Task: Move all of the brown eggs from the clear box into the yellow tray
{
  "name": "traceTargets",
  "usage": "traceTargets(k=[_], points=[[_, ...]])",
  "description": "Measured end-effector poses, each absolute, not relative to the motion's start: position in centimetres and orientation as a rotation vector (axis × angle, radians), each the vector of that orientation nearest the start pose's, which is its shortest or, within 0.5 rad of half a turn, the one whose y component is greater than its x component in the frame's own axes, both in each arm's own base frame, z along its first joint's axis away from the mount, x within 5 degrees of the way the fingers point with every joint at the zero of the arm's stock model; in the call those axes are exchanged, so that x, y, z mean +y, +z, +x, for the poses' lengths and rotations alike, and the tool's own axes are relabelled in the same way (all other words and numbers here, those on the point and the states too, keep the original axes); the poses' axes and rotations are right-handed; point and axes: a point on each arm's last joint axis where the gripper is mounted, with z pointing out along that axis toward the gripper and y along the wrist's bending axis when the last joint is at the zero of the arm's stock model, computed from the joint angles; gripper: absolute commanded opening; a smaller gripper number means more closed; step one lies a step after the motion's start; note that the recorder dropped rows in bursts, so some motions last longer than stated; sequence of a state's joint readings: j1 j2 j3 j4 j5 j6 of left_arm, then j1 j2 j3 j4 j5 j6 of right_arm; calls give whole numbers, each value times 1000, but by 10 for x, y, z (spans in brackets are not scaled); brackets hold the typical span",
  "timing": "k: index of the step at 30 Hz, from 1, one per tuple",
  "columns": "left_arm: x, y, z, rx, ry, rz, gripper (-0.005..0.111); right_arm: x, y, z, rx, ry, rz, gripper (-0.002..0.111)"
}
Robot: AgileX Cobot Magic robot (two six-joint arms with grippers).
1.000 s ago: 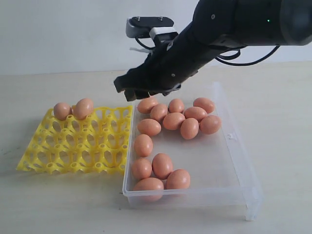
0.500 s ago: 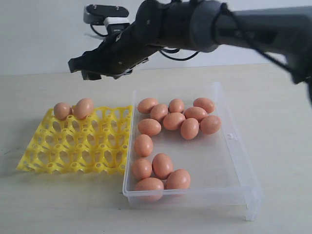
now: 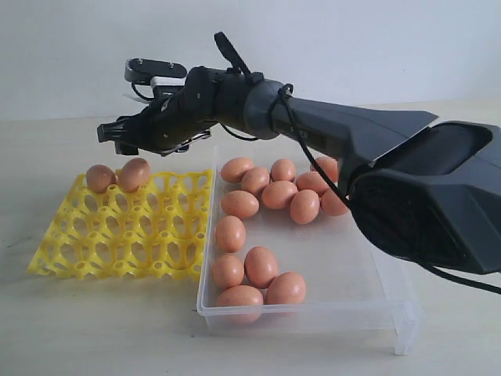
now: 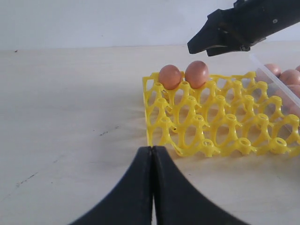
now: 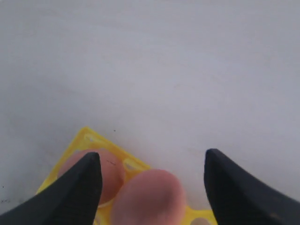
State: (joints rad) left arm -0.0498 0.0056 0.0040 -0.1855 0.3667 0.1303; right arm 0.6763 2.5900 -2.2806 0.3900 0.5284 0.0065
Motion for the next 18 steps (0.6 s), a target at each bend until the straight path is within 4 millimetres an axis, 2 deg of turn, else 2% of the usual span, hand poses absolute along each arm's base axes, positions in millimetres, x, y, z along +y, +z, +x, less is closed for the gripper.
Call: traceTargets(k=[6, 18], points=[[-9, 179, 53, 1855, -126, 52, 0, 377, 136, 441, 2368, 769, -445, 62], [-9, 179, 53, 1855, -126, 52, 0, 379, 132, 430, 2496, 864, -427, 62]])
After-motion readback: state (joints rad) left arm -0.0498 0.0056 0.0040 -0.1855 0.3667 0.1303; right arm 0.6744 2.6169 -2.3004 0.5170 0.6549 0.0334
